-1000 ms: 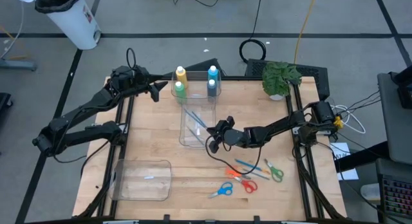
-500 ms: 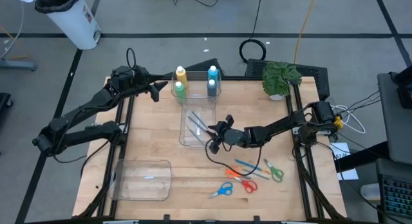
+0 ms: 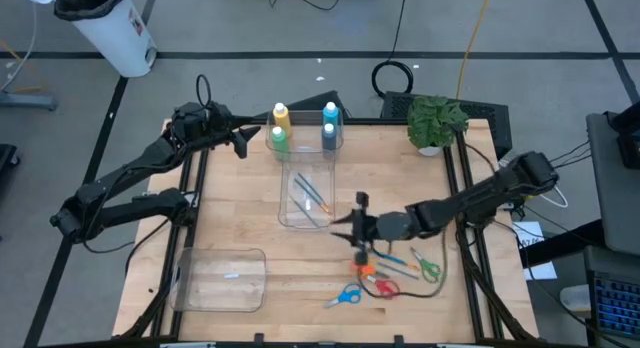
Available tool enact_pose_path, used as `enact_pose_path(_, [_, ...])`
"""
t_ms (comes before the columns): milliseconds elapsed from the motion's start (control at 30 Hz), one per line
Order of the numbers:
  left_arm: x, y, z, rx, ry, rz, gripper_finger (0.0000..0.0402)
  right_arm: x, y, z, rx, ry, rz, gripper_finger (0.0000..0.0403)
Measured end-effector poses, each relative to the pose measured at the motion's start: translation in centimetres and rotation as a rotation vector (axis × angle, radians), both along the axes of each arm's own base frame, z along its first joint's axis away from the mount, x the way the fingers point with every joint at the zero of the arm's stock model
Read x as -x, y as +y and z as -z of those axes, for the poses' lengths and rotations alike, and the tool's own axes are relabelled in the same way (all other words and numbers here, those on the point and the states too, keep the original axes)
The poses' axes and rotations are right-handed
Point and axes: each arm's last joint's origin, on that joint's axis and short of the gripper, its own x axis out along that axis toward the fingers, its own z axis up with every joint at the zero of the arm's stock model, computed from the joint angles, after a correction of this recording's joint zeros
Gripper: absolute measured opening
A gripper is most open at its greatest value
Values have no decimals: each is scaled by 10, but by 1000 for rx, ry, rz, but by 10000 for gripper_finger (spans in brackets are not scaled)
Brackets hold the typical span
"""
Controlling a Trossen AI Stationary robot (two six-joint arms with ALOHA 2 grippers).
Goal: Pick & Place Paint Supplies
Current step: Put the blue paintbrush into the middle transparent bin
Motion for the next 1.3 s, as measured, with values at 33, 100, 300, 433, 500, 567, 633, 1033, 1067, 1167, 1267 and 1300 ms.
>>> enact_pose_path(33, [0, 0, 0, 0, 0, 0, 214, 5, 4, -3, -4, 9, -32, 111])
enact_pose_path(100, [0, 0, 0, 0, 0, -1, 214, 16, 11, -7, -10, 48, -85, 110])
enact_pose_path(300, [0, 0, 0, 0, 0, 0, 214, 42, 23, -5, -38, 207, -114, 114])
enact_pose_path(433, [0, 0, 0, 0, 0, 0, 214, 52, 27, 6, -55, 343, -91, 113])
enact_pose_path(500, [0, 0, 0, 0, 0, 0, 214, 54, 29, 15, -54, 404, -76, 112])
enact_pose_path(567, [0, 0, 0, 0, 0, 0, 214, 58, 32, 25, -46, 470, -67, 112])
enact_pose_path(633, [0, 0, 0, 0, 0, 0, 214, 62, 34, 38, -56, 524, -66, 112])
enact_pose_path(1033, [0, 0, 0, 0, 0, 0, 214, 64, 39, 101, -127, 669, -91, 105])
enact_pose_path(1067, [0, 0, 0, 0, 0, -1, 214, 63, 39, 101, -124, 661, -97, 105])
enact_pose_path(1167, [0, 0, 0, 0, 0, 0, 214, 61, 40, 102, -104, 649, -116, 105])
enact_pose_path(1267, [0, 0, 0, 0, 0, 0, 214, 59, 37, 103, -96, 646, -118, 104])
enact_pose_path(1300, [0, 0, 0, 0, 0, 0, 214, 58, 36, 103, -97, 651, -116, 104])
